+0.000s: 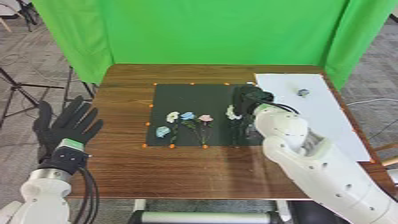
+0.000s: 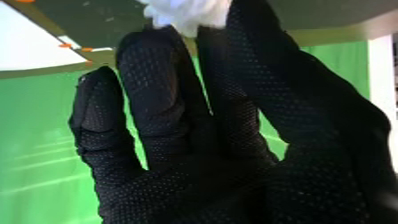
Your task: Arrange flowers
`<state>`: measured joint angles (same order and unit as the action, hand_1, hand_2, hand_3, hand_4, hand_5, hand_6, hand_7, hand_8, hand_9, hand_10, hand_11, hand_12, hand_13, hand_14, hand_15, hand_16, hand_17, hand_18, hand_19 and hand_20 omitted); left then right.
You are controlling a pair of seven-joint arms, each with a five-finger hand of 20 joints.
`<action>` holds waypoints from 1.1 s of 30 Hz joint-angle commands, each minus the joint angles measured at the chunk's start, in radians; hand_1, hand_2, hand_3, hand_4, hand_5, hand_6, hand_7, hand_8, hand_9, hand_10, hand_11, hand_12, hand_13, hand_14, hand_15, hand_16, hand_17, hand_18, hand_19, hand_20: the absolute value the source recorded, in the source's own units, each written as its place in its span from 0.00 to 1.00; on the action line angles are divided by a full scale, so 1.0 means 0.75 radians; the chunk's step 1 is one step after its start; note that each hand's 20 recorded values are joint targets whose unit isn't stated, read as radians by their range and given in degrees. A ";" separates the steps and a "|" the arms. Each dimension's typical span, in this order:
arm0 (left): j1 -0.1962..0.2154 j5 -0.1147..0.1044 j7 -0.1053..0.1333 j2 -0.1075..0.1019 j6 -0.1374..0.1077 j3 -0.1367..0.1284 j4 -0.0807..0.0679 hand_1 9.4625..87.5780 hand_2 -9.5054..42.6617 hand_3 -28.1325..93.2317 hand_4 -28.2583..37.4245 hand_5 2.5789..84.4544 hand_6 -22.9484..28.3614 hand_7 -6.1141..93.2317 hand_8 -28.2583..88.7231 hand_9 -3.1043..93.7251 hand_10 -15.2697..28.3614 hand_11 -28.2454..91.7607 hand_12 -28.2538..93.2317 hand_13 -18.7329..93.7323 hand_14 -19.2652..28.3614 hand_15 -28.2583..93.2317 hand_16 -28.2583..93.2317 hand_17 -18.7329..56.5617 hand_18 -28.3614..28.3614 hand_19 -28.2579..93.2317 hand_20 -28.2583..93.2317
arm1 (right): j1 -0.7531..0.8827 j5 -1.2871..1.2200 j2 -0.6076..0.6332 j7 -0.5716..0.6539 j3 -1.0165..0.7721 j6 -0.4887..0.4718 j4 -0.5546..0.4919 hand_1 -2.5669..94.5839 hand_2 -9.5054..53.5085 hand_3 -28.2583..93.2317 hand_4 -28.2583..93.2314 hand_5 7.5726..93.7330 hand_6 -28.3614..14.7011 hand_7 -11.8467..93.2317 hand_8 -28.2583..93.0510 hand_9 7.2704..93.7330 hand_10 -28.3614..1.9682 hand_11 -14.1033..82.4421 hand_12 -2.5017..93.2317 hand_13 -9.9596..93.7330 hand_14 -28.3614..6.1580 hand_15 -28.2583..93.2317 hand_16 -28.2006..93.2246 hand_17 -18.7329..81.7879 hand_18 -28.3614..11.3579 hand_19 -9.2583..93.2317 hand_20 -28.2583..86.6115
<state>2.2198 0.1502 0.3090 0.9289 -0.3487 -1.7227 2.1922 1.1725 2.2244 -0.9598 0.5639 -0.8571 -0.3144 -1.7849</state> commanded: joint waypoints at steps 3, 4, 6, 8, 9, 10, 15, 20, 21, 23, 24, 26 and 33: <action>0.014 0.001 0.010 0.009 0.020 0.002 0.003 0.16 0.44 0.80 0.00 0.36 0.60 0.22 0.17 0.29 0.66 0.40 0.32 0.28 0.68 0.48 0.17 0.14 0.73 0.47 0.28 | -0.005 0.091 0.062 0.032 -0.068 0.058 -0.029 0.51 0.00 0.87 0.00 0.56 0.56 0.28 0.13 0.62 0.40 0.33 0.21 0.73 0.49 0.79 0.47 0.54 0.09 0.92 0.57; 0.020 -0.001 0.016 0.008 0.019 0.001 0.007 0.16 0.44 0.80 0.00 0.36 0.60 0.22 0.17 0.30 0.66 0.40 0.32 0.28 0.68 0.48 0.17 0.14 0.73 0.47 0.28 | -0.007 0.095 0.060 0.036 -0.105 0.068 -0.003 0.50 0.00 0.87 0.00 0.56 0.55 0.27 0.13 0.61 0.39 0.32 0.21 0.73 0.48 0.79 0.47 0.54 0.09 0.92 0.57; 0.018 0.007 0.004 0.009 0.024 -0.002 0.005 0.17 0.44 0.80 0.00 0.37 0.60 0.22 0.17 0.30 0.66 0.41 0.32 0.29 0.69 0.49 0.17 0.14 0.73 0.47 0.28 | -0.016 0.010 0.053 0.041 -0.184 0.092 0.036 0.50 0.00 0.87 0.00 0.55 0.55 0.27 0.13 0.58 0.39 0.30 0.19 0.73 0.48 0.79 0.46 0.54 0.09 0.92 0.57; 0.025 0.013 -0.026 0.014 0.040 -0.017 0.003 0.17 0.44 0.80 0.00 0.37 0.60 0.22 0.17 0.30 0.66 0.41 0.32 0.29 0.69 0.49 0.17 0.14 0.73 0.47 0.28 | -0.061 -0.046 0.053 0.110 -0.216 0.172 0.096 0.49 0.00 0.87 0.00 0.54 0.57 0.26 0.13 0.55 0.42 0.27 0.18 0.73 0.47 0.79 0.45 0.54 0.09 0.91 0.56; 0.027 0.017 -0.028 0.016 0.047 -0.020 0.002 0.17 0.44 0.80 0.00 0.37 0.60 0.22 0.17 0.30 0.66 0.40 0.32 0.29 0.69 0.49 0.17 0.14 0.73 0.47 0.28 | -0.083 -0.028 0.052 0.111 -0.234 0.176 0.133 0.49 0.00 0.87 0.00 0.53 0.57 0.26 0.13 0.54 0.43 0.26 0.17 0.73 0.47 0.79 0.45 0.54 0.09 0.91 0.56; 0.021 0.022 -0.031 0.015 0.054 -0.017 -0.002 0.17 0.44 0.80 0.00 0.37 0.60 0.22 0.17 0.29 0.66 0.40 0.32 0.29 0.69 0.49 0.16 0.14 0.73 0.47 0.28 | -0.112 -0.037 0.060 0.133 -0.238 0.173 0.165 0.49 0.00 0.87 0.00 0.53 0.57 0.26 0.13 0.53 0.43 0.25 0.17 0.73 0.46 0.79 0.45 0.53 0.09 0.91 0.56; 0.007 0.031 -0.013 0.000 0.078 0.000 -0.010 0.17 0.44 0.79 0.00 0.37 0.60 0.22 0.17 0.29 0.66 0.40 0.32 0.29 0.69 0.49 0.16 0.14 0.73 0.47 0.28 | -0.240 -0.114 0.088 0.176 -0.218 0.093 0.337 0.45 0.00 0.87 0.01 0.47 0.53 0.24 0.14 0.46 0.39 0.23 0.16 0.71 0.43 0.79 0.45 0.53 0.08 0.91 0.56; -0.023 0.023 0.009 -0.015 0.071 0.032 -0.022 0.16 0.44 0.79 0.00 0.39 0.60 0.22 0.17 0.30 0.65 0.40 0.32 0.30 0.69 0.49 0.17 0.14 0.72 0.47 0.28 | -0.307 -0.212 0.082 0.222 -0.185 -0.008 0.486 0.42 0.00 0.86 0.02 0.42 0.49 0.22 0.15 0.39 0.30 0.22 0.15 0.68 0.39 0.79 0.43 0.51 0.08 0.90 0.55; -0.030 0.024 0.006 -0.015 0.071 0.037 -0.024 0.16 0.44 0.79 0.00 0.39 0.60 0.22 0.17 0.31 0.66 0.40 0.32 0.30 0.69 0.49 0.17 0.14 0.72 0.47 0.28 | -0.315 -0.223 0.080 0.223 -0.175 -0.006 0.513 0.42 0.00 0.86 0.02 0.40 0.48 0.22 0.15 0.38 0.26 0.22 0.15 0.68 0.39 0.79 0.43 0.51 0.08 0.89 0.54; -0.042 0.025 0.001 -0.020 0.076 0.043 -0.029 0.16 0.44 0.79 0.00 0.39 0.60 0.21 0.17 0.31 0.66 0.40 0.32 0.30 0.69 0.49 0.17 0.14 0.72 0.47 0.28 | -0.337 -0.225 0.073 0.229 -0.153 -0.032 0.580 0.41 0.00 0.86 0.02 0.38 0.47 0.21 0.15 0.35 0.24 0.22 0.14 0.67 0.39 0.79 0.42 0.51 0.09 0.89 0.54; -0.045 0.027 -0.004 -0.020 0.080 0.043 -0.030 0.16 0.44 0.80 0.00 0.39 0.60 0.21 0.17 0.31 0.66 0.40 0.32 0.30 0.69 0.49 0.17 0.14 0.72 0.47 0.28 | -0.341 -0.239 0.066 0.231 -0.154 -0.042 0.618 0.41 0.00 0.86 0.02 0.38 0.47 0.21 0.15 0.34 0.25 0.22 0.14 0.67 0.39 0.78 0.42 0.51 0.09 0.89 0.54; -0.049 0.033 -0.030 -0.015 0.097 0.040 -0.040 0.16 0.44 0.80 0.00 0.39 0.60 0.22 0.17 0.31 0.66 0.40 0.32 0.30 0.69 0.49 0.17 0.14 0.72 0.47 0.28 | -0.329 -0.262 0.046 0.263 -0.183 -0.063 0.661 0.43 0.00 0.86 0.02 0.37 0.45 0.20 0.15 0.33 0.32 0.23 0.13 0.67 0.39 0.78 0.42 0.51 0.09 0.89 0.53; -0.031 0.039 -0.054 0.001 0.090 0.031 -0.034 0.17 0.44 0.80 0.00 0.39 0.60 0.21 0.17 0.31 0.66 0.40 0.32 0.30 0.70 0.49 0.16 0.14 0.72 0.47 0.29 | -0.262 -0.296 0.041 0.265 -0.234 -0.117 0.697 0.46 0.00 0.88 0.01 0.36 0.45 0.20 0.15 0.31 0.43 0.26 0.10 0.68 0.40 0.78 0.41 0.51 0.10 0.88 0.52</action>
<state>2.1811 0.1674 0.2967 0.9175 -0.2965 -1.6903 2.1668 0.9131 1.9958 -0.9315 0.7464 -1.0055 -0.3715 -1.2646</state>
